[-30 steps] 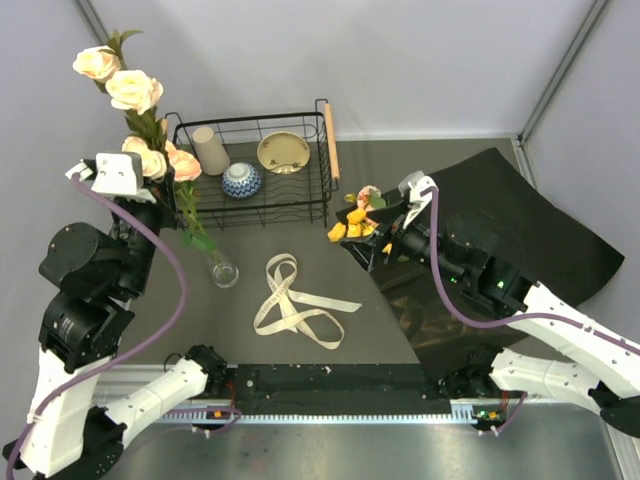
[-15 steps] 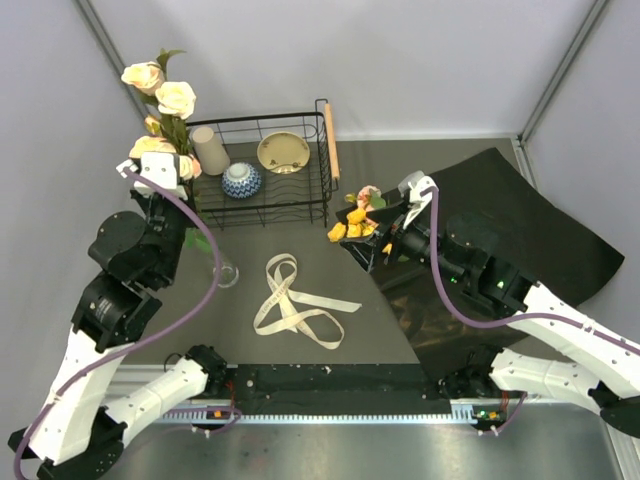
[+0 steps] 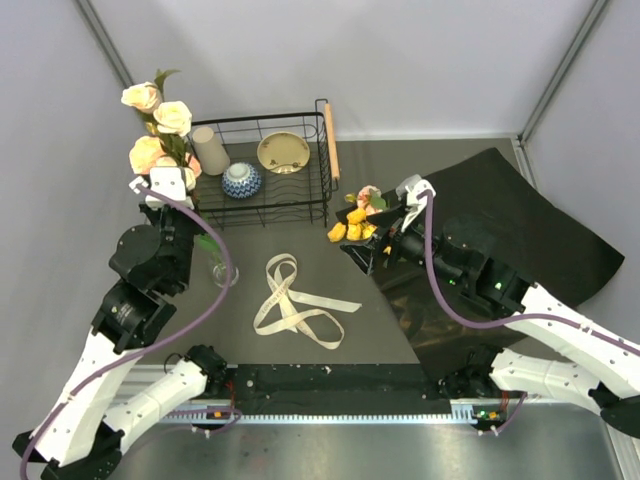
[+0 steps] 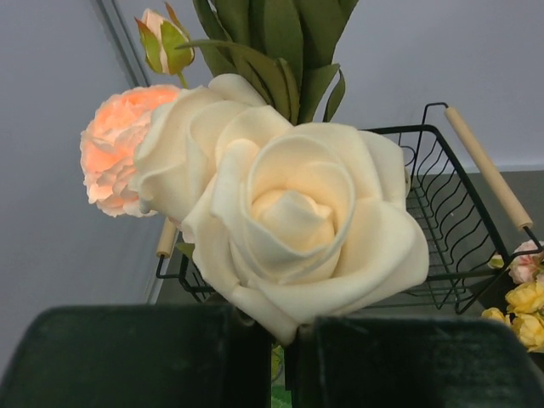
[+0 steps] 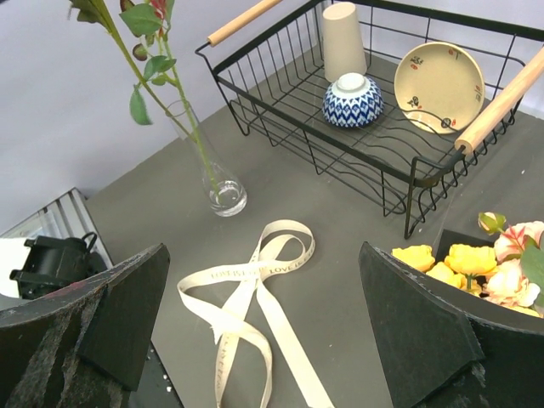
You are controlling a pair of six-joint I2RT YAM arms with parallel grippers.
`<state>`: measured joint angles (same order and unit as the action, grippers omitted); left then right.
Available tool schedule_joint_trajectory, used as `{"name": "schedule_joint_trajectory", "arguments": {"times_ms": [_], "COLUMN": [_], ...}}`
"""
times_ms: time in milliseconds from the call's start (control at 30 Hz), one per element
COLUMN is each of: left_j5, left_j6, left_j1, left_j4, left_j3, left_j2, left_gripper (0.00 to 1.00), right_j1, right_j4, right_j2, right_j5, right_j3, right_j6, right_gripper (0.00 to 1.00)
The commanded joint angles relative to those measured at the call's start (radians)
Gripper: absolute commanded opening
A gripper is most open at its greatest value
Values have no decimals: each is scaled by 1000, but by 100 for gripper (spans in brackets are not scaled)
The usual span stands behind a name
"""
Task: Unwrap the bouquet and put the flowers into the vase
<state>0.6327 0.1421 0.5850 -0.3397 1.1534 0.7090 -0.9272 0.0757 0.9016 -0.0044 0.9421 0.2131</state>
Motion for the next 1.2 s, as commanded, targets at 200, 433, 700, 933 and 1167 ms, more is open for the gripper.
{"name": "schedule_joint_trajectory", "arguments": {"times_ms": [200, 433, 700, 933, 1167], "left_j5": [94, 151, 183, 167, 170], "left_j6": [19, -4, -56, -125, -176], "left_j1": [-2, -2, -2, -1, -2], "left_j4": [136, 166, 200, 200, 208], "left_j3": [-145, -211, -291, -330, -377], "left_j2": [-32, -36, -66, -63, -56], "left_gripper": [0, 0, 0, 0, 0], "right_j1": [-9, -9, -9, -10, -9], "right_j4": [-24, -24, -25, -34, -30], "right_j2": [-15, -17, -20, -20, -32], "right_j5": [-11, -11, -9, -12, -6], "right_j3": [0, -8, -14, -22, -32], "right_j6": [12, 17, 14, 17, 19], "right_gripper": [94, 94, 95, 95, 95]}}
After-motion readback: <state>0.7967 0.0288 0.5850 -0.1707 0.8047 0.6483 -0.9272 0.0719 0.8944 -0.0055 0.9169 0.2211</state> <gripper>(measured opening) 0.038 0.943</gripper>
